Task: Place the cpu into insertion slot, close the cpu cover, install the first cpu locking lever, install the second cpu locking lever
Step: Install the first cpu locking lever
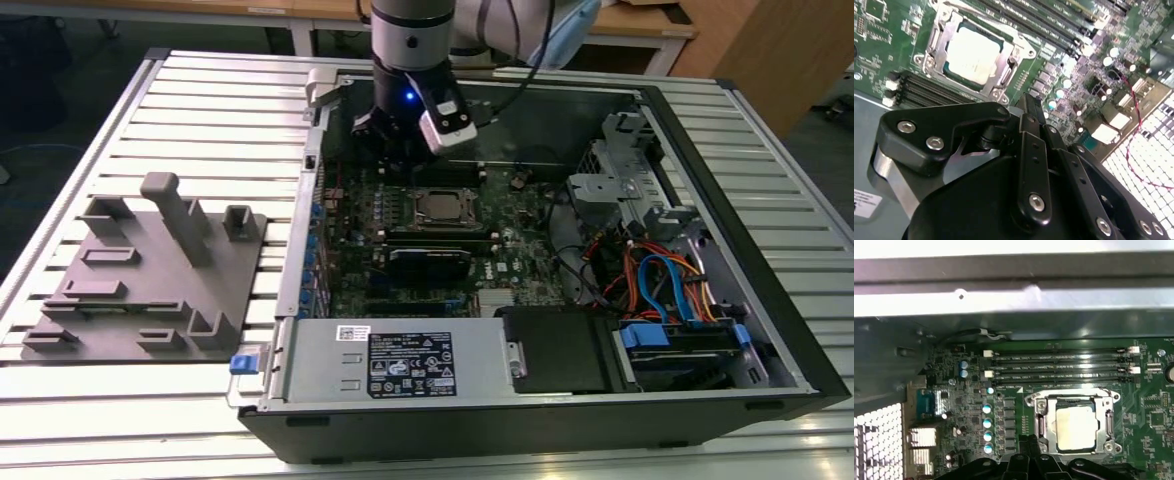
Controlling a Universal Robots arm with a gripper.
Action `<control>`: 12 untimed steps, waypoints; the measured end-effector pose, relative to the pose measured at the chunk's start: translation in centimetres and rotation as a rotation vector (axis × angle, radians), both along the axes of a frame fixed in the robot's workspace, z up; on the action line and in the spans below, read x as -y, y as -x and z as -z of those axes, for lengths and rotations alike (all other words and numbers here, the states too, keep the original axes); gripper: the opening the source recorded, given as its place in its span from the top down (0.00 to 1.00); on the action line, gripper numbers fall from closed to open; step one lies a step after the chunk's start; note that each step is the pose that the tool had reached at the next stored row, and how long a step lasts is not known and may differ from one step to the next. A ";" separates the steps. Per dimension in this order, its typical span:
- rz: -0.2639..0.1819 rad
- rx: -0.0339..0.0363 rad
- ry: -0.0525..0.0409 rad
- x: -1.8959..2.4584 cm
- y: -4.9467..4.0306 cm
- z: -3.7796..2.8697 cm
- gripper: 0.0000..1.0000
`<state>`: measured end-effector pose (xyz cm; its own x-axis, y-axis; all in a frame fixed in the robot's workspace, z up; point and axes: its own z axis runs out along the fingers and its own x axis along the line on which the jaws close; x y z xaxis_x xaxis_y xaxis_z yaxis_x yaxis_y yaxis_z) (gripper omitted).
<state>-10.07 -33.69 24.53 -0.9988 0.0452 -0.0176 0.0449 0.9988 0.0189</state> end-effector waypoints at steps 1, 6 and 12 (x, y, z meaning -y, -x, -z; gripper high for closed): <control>0.000 0.0000 0.0000 -0.11 0.11 0.00 0.90; 0.000 0.0000 0.0000 -1.39 0.41 0.00 0.90; -0.002 0.0000 0.0000 -2.31 0.53 0.00 0.90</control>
<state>-10.60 -31.37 24.54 -0.9989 0.0436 -0.0176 0.0433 0.9989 0.0189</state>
